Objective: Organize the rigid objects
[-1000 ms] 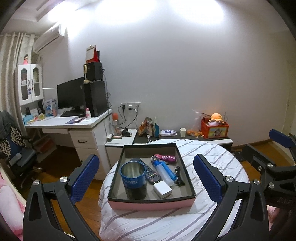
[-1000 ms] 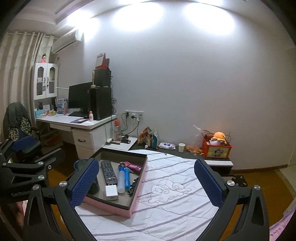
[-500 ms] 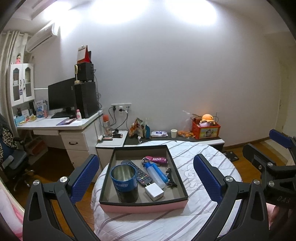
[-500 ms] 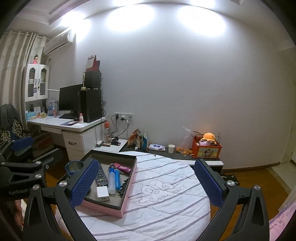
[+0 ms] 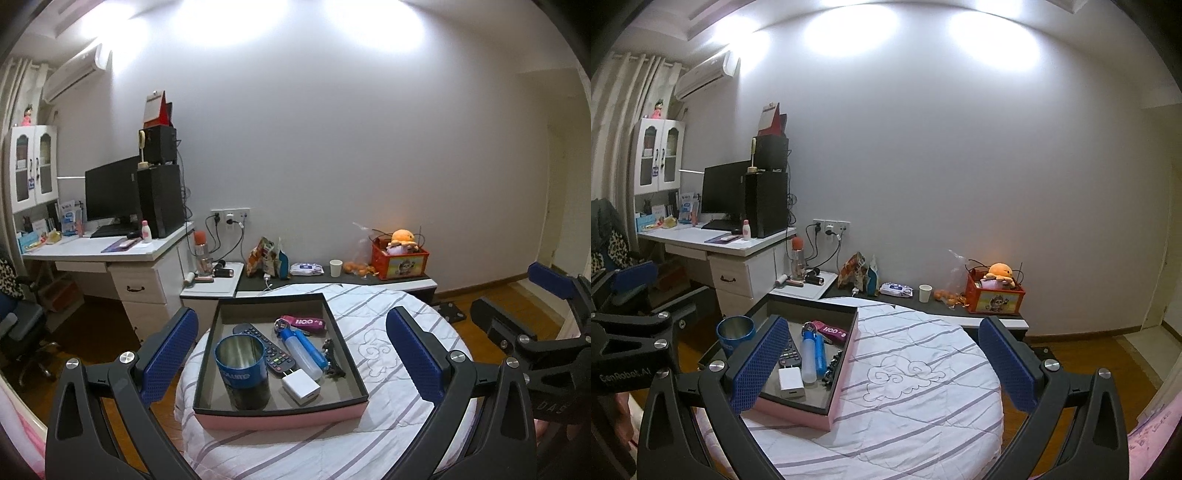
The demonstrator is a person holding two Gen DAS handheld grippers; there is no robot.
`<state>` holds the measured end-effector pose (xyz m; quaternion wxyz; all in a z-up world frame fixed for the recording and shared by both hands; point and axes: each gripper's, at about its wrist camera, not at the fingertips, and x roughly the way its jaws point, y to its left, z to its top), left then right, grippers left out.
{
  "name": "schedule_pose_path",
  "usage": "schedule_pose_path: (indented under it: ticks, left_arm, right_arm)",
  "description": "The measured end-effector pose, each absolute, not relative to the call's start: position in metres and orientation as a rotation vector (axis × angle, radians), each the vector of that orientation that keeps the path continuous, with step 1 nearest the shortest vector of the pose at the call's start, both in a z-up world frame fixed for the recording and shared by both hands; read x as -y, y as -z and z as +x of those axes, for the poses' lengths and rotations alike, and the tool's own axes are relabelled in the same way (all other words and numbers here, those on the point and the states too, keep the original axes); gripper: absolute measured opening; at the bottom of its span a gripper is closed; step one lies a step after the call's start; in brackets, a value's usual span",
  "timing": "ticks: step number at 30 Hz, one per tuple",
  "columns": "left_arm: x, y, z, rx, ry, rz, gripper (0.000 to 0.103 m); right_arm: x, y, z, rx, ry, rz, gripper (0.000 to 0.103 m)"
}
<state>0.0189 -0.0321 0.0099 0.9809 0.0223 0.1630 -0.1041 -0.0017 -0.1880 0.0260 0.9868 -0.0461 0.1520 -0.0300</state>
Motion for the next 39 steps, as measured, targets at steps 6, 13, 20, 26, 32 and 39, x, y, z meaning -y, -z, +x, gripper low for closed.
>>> schedule_pose_path:
  ticks: [6,13,20,26,32,39]
  left_arm:
    - [0.027,-0.023,0.024,-0.343,0.214,0.02,0.103]
    - [0.033,-0.027,0.024,-0.335,0.217,0.032,0.103]
    - [0.044,-0.031,0.027,-0.329,0.223,0.051,0.103]
    - [0.055,-0.032,0.031,-0.335,0.219,0.076,0.103]
    - [0.068,-0.033,0.032,-0.337,0.23,0.093,0.103]
    - [0.078,-0.036,0.035,-0.335,0.236,0.102,0.103]
  right_arm:
    - [0.188,-0.037,0.002,-0.303,0.059,-0.099,0.103]
    - [0.19,-0.043,0.005,-0.296,0.07,-0.1,0.103]
    - [0.199,-0.045,0.005,-0.3,0.09,-0.098,0.103]
    - [0.208,-0.048,0.005,-0.304,0.095,-0.092,0.103]
    - [0.218,-0.048,0.004,-0.31,0.109,-0.086,0.103]
    - [0.232,-0.05,0.006,-0.315,0.115,-0.079,0.103]
